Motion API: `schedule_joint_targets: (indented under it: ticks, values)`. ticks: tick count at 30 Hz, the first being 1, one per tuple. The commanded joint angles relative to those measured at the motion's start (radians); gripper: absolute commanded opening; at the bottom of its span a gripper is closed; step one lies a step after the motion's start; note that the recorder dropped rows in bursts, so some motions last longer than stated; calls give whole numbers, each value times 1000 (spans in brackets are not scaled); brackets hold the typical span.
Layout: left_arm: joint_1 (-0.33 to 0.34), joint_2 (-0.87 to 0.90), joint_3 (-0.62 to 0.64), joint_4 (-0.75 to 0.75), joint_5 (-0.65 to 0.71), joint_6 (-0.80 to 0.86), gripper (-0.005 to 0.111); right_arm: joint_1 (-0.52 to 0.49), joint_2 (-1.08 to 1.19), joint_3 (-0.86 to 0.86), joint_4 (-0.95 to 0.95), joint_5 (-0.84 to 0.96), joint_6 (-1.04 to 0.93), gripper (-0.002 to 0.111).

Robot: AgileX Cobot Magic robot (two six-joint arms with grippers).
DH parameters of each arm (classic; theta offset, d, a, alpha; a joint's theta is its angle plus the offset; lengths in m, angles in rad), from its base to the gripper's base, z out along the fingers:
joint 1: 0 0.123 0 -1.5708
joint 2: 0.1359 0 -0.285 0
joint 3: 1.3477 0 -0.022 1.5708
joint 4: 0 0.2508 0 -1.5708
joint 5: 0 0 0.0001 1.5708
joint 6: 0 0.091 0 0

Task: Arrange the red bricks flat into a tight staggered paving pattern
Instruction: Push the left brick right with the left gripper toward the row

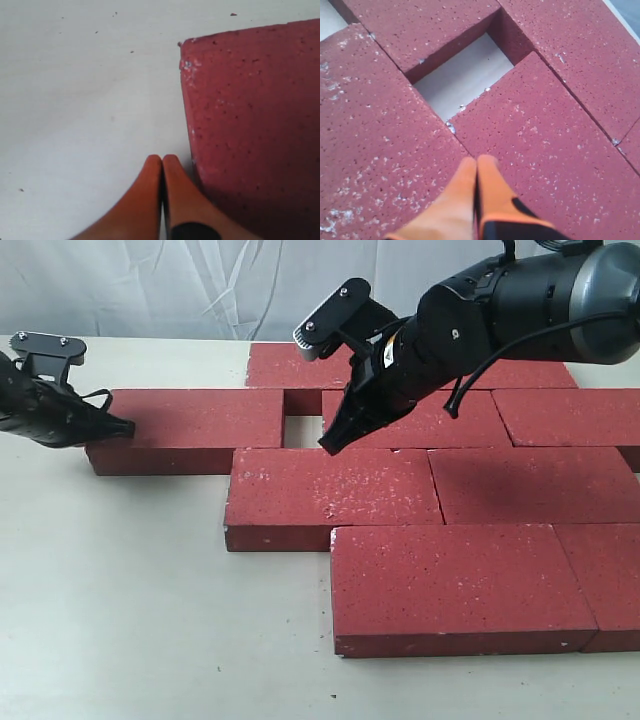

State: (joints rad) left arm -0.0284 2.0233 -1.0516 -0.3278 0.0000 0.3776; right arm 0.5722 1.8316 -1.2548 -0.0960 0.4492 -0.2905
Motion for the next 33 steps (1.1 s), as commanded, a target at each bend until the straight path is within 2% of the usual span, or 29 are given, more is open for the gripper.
schedule_joint_targets:
  ticks: [1,7,21,33]
  values:
    - [-19,1,-14,3,0,0,0,-3,-8,4,1,-12,-1,-1]
    - [-42,1,-17,3,0,0,0,-3,-8,4,1,-12,-1,-1]
    - [-144,48,-65,14,27,0,0,-3,-6,4,20,-17,-1,-1]
    - [-131,48,-67,56,48,0,0,-3,-6,4,28,-19,-1,-1]
